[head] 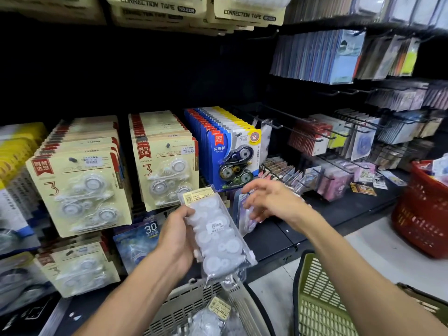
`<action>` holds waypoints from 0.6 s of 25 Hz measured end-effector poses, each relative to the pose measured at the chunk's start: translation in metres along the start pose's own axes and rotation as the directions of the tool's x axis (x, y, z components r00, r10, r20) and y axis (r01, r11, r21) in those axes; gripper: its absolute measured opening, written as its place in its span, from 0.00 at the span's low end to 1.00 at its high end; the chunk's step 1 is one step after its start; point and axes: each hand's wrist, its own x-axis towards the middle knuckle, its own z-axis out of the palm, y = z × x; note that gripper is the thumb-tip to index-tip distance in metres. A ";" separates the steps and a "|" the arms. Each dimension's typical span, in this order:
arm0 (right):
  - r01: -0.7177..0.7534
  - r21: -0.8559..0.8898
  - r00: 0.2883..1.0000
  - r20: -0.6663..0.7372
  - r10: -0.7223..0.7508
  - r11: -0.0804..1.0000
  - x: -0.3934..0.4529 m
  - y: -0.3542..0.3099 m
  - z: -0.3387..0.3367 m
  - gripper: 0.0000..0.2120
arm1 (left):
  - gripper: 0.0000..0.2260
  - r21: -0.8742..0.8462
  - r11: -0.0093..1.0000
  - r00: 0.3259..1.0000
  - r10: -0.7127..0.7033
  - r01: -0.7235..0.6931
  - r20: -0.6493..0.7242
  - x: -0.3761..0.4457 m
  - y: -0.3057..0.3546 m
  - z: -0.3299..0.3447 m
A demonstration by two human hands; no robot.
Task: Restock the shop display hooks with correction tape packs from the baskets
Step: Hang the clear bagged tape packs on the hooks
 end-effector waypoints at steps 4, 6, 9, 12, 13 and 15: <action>0.275 -0.231 0.912 0.370 -0.177 0.934 -0.001 -0.005 0.026 0.36 | 0.14 0.038 0.998 0.999 -0.040 0.040 -0.002 -0.004 0.002 0.002; 0.278 -0.188 0.884 0.434 -0.174 0.942 -0.001 -0.004 0.032 0.35 | 0.11 0.057 0.997 0.998 -0.059 0.058 0.026 -0.005 0.003 0.000; 0.260 -0.169 0.891 0.422 -0.169 0.951 -0.003 -0.005 0.031 0.29 | 0.16 0.074 0.994 0.996 -0.087 0.084 0.028 -0.002 0.006 -0.006; 0.260 -0.150 0.901 0.393 -0.184 0.954 -0.005 -0.009 0.027 0.23 | 0.18 0.054 0.992 0.994 -0.112 0.112 0.005 0.008 0.006 -0.009; 0.252 -0.134 0.903 0.387 -0.184 0.958 -0.005 -0.011 0.025 0.21 | 0.16 0.075 0.992 0.994 -0.105 0.105 -0.001 0.011 0.005 -0.009; 0.142 0.004 0.908 0.397 -0.132 0.990 -0.007 -0.011 0.021 0.18 | 0.09 0.118 0.991 0.998 -0.069 0.068 0.004 0.013 0.003 -0.009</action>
